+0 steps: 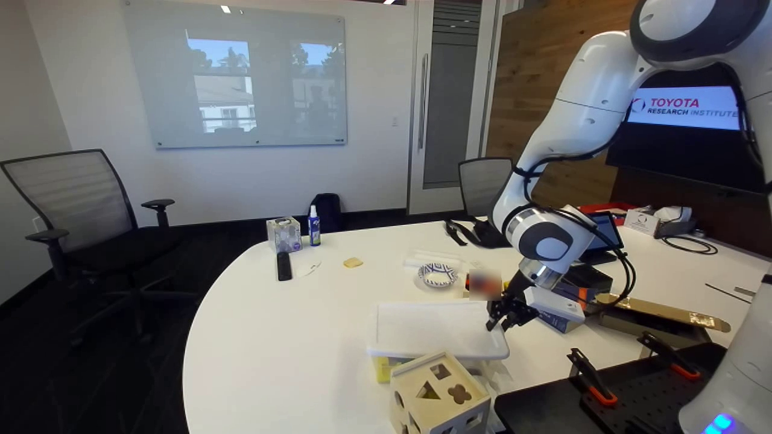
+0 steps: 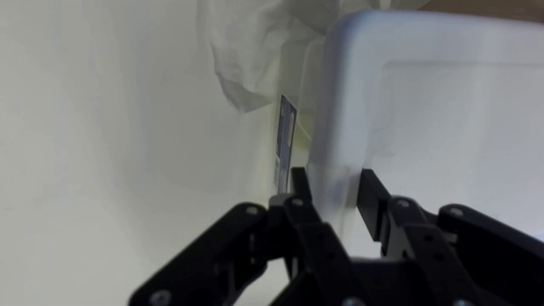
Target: Open the clear container then remove the wooden box from the container.
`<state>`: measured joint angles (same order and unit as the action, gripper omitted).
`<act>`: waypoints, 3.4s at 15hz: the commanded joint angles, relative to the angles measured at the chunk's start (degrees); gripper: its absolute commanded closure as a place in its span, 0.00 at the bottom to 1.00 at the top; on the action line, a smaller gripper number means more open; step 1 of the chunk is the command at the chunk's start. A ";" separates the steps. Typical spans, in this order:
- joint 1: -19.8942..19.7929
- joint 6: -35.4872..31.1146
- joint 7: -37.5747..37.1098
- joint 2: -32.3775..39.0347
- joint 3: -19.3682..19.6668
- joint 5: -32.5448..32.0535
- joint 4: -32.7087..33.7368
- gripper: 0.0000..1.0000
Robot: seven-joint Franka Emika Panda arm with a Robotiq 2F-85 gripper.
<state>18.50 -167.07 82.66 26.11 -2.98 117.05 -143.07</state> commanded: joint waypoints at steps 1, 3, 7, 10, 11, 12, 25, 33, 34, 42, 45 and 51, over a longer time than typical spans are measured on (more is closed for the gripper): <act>1.08 -5.51 -3.42 -2.23 -1.95 -4.00 -1.45 0.92; 1.00 -7.18 -5.23 -2.67 -2.75 -6.10 -1.48 0.92; 0.49 -8.09 -7.67 -3.82 -4.02 -8.38 -1.48 0.92; -0.19 -6.01 -7.92 -5.75 -4.12 -7.21 -1.63 0.92; -0.58 -5.14 -8.13 -6.60 -4.11 -6.65 -1.70 0.92; -1.21 -3.80 -8.82 -7.65 -4.10 -6.20 -1.97 0.92; -12.79 16.55 -12.87 -16.65 2.12 5.01 -2.56 0.92; -11.95 18.97 -11.03 -16.28 3.48 11.10 -4.41 0.12; -11.12 18.59 -10.99 -16.38 2.72 11.16 -4.91 0.05; -2.80 16.43 -10.61 -12.42 -3.62 13.80 -5.09 0.00; 0.23 14.96 -10.42 -9.14 -4.59 14.87 -4.02 0.00; 4.60 13.56 -8.64 -4.14 -3.07 16.55 -2.33 0.00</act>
<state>20.85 -151.39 71.82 19.85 -7.21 130.82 -147.45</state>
